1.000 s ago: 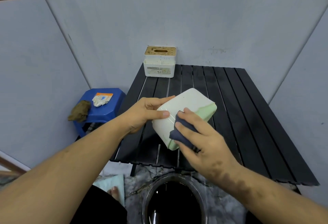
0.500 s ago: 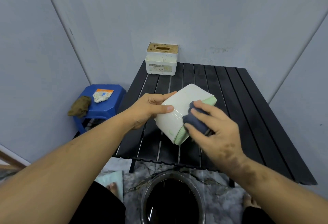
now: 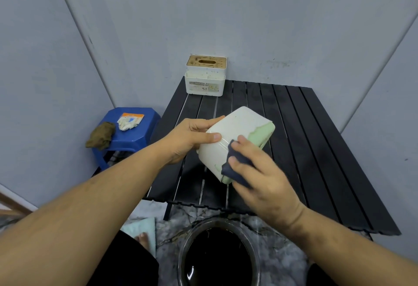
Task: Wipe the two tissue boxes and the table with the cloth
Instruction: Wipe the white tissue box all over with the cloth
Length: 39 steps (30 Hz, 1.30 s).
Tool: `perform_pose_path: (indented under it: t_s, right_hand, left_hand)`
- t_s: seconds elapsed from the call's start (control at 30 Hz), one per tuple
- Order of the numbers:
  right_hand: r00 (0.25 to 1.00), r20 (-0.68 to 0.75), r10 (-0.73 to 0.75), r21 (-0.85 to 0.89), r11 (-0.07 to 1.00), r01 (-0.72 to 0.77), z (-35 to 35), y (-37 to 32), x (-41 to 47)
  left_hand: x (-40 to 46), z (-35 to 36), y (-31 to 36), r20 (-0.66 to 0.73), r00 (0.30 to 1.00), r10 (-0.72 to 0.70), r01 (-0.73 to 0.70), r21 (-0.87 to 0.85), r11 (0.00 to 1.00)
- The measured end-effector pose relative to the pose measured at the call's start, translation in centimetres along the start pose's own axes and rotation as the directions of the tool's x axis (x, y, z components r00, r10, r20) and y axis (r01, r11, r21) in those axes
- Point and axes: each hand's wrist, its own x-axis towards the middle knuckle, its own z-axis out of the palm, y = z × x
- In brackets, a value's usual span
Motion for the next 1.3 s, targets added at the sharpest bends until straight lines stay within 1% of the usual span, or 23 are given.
perform_pose_path:
  t_s: [0.03, 0.07, 0.13, 0.17, 0.23, 0.3, 0.4, 0.47, 0.6, 0.67, 0.8, 0.83, 0.93, 0.97, 1.0, 1.07, 1.1, 1.2, 1.23, 1.3]
  right_hand:
    - [0.993, -0.048, 0.108, 0.049, 0.993, -0.105, -0.3, 0.1, 0.4]
    - [0.969, -0.084, 0.232, 0.117, 0.968, -0.221, -0.5, 0.3, 0.9]
    - [0.883, -0.096, 0.460, 0.258, 0.868, -0.424, -1.0, 0.7, 1.8]
    - [0.834, -0.089, 0.545, 0.296, 0.814, -0.500, -1.2, 1.0, 2.3]
    - [0.747, -0.076, 0.661, 0.337, 0.722, -0.605, -1.6, 2.2, 3.1]
    - [0.690, -0.064, 0.721, 0.351, 0.664, -0.661, -2.1, 3.7, 3.4]
    - [0.635, -0.032, 0.772, 0.365, 0.600, -0.712, -2.9, 5.7, 3.5]
    - [0.623, -0.002, 0.782, 0.392, 0.574, -0.719, -3.2, 5.6, 3.4]
    - [0.709, 0.074, 0.701, 0.367, 0.642, -0.673, -3.0, 3.8, 3.5]
    - [0.712, 0.094, 0.695, 0.372, 0.639, -0.673, -3.4, 4.4, 3.7]
    - [0.684, 0.034, 0.729, 0.344, 0.634, -0.693, -3.9, 5.1, 3.4]
    - [0.698, 0.042, 0.715, 0.356, 0.642, -0.679, -3.8, 4.5, 3.2]
    - [0.783, 0.100, 0.614, 0.341, 0.718, -0.607, -3.3, 2.9, 2.4]
    - [0.794, 0.104, 0.599, 0.332, 0.732, -0.595, -3.4, 3.2, 2.3]
    - [0.789, 0.086, 0.608, 0.334, 0.728, -0.598, -3.5, 4.1, 2.2]
    - [0.736, 0.032, 0.676, 0.360, 0.679, -0.640, -3.8, 6.1, 2.1]
    - [0.695, 0.039, 0.718, 0.400, 0.626, -0.669, -4.0, 7.0, 2.0]
    - [0.553, 0.168, 0.816, 0.613, 0.352, -0.707, -4.0, 8.4, 1.9]
    - [0.525, 0.194, 0.828, 0.653, 0.290, -0.699, -3.9, 8.5, 1.9]
    - [0.499, 0.230, 0.836, 0.687, 0.224, -0.691, -3.6, 8.6, 1.9]
  left_hand:
    - [0.0, -0.1, 0.0, -0.009, 1.000, -0.003, 0.003, -0.009, 1.000]
    - [0.0, -0.1, 0.0, -0.016, 1.000, -0.005, 0.005, -0.020, 1.000]
    - [-0.1, -0.3, -0.1, -0.010, 1.000, -0.003, 0.002, -0.054, 0.999]
    - [-0.2, -0.4, -0.1, 0.000, 1.000, 0.000, 0.000, -0.063, 0.998]
    - [-0.3, -0.5, -0.2, 0.012, 1.000, 0.001, 0.000, -0.060, 0.998]
    - [-0.3, -0.6, -0.3, 0.021, 1.000, 0.003, -0.003, -0.042, 0.999]
    - [-0.4, -0.6, -0.3, 0.034, 0.999, 0.022, -0.020, -0.040, 0.999]
    - [-0.4, -0.7, -0.5, 0.036, 0.998, 0.042, -0.040, -0.041, 0.998]
    - [-0.2, -0.7, -0.6, 0.045, 0.997, 0.065, -0.065, -0.007, 0.998]
    - [-0.1, -0.8, -0.5, 0.060, 0.996, 0.068, -0.068, 0.007, 0.998]
    - [0.2, -0.8, -0.2, 0.108, 0.990, 0.086, -0.094, 0.073, 0.993]
    - [0.2, -0.9, -0.2, 0.114, 0.989, 0.091, -0.101, 0.090, 0.991]
    - [0.1, -1.2, 0.0, 0.142, 0.986, 0.092, -0.107, 0.107, 0.988]
    - [0.0, -1.4, 0.1, 0.157, 0.984, 0.089, -0.106, 0.104, 0.989]
    - [0.0, -1.5, 0.1, 0.168, 0.982, 0.087, -0.105, 0.098, 0.990]
    - [0.1, -1.9, 0.1, 0.178, 0.980, 0.086, -0.103, 0.090, 0.991]
    - [0.2, -2.1, 0.1, 0.178, 0.980, 0.086, -0.103, 0.090, 0.991]
    - [0.2, -2.4, -0.1, 0.189, 0.977, 0.096, -0.111, 0.071, 0.991]
    - [0.1, -2.5, 0.0, 0.198, 0.975, 0.097, -0.111, 0.061, 0.992]
    - [0.1, -2.7, 0.0, 0.208, 0.974, 0.094, -0.106, 0.047, 0.993]
